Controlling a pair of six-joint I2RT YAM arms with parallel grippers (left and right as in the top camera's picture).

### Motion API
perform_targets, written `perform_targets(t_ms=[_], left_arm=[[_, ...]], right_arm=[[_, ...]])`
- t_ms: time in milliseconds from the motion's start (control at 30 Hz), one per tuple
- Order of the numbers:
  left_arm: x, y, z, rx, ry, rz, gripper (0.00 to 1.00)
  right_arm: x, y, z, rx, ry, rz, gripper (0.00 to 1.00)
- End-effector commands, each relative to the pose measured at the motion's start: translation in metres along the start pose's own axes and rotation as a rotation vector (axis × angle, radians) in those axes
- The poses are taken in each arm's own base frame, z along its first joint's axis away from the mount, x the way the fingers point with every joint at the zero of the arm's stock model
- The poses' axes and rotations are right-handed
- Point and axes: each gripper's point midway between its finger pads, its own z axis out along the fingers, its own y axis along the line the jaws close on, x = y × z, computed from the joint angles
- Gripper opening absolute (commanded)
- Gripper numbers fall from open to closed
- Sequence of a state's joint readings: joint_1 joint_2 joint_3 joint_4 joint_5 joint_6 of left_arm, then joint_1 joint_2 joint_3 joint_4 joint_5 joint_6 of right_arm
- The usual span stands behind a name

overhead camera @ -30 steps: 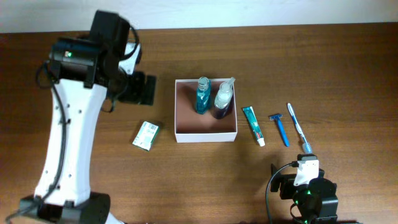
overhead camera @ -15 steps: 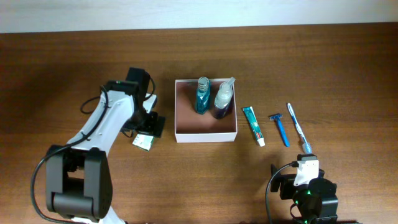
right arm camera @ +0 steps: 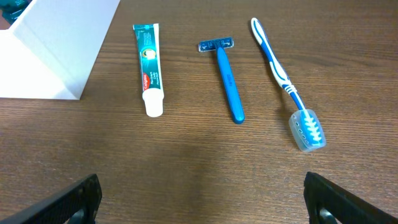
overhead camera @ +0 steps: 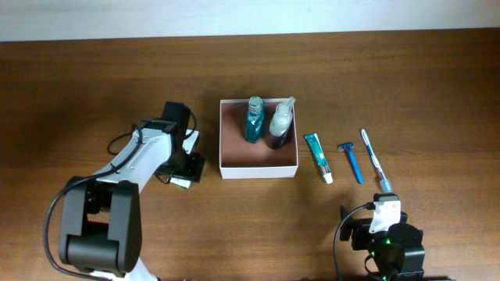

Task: Pack container
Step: 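Grasp the white-green soap bar with the left gripper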

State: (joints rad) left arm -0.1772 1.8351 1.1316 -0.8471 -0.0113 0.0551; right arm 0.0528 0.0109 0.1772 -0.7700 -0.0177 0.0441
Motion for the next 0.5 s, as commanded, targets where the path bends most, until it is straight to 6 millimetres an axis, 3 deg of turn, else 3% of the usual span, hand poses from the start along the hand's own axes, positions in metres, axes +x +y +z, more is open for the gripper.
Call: perform_targets(t_ms=[0, 167, 300, 367, 467], left_arm=[[0.006, -0.001, 0.013, 0.010, 0.043, 0.004, 0.63], [0.007, 0.000, 0.014, 0.007, 0.052, 0.004, 0.52], [0.005, 0.000, 0.004, 0.008, 0.063, -0.006, 0.46], [0.000, 0.003, -0.017, -0.007, 0.078, -0.004, 0.40], [-0.009, 0.006, -0.049, -0.018, 0.074, -0.003, 0.39]], right_arm=[[0.002, -0.002, 0.001, 0.006, 0.001, 0.002, 0.99], [0.002, -0.002, 0.001, 0.006, 0.001, 0.002, 0.99], [0.002, -0.002, 0.001, 0.006, 0.001, 0.002, 0.99], [0.002, -0.002, 0.001, 0.006, 0.001, 0.002, 0.99], [0.002, -0.002, 0.001, 0.006, 0.001, 0.002, 0.99]])
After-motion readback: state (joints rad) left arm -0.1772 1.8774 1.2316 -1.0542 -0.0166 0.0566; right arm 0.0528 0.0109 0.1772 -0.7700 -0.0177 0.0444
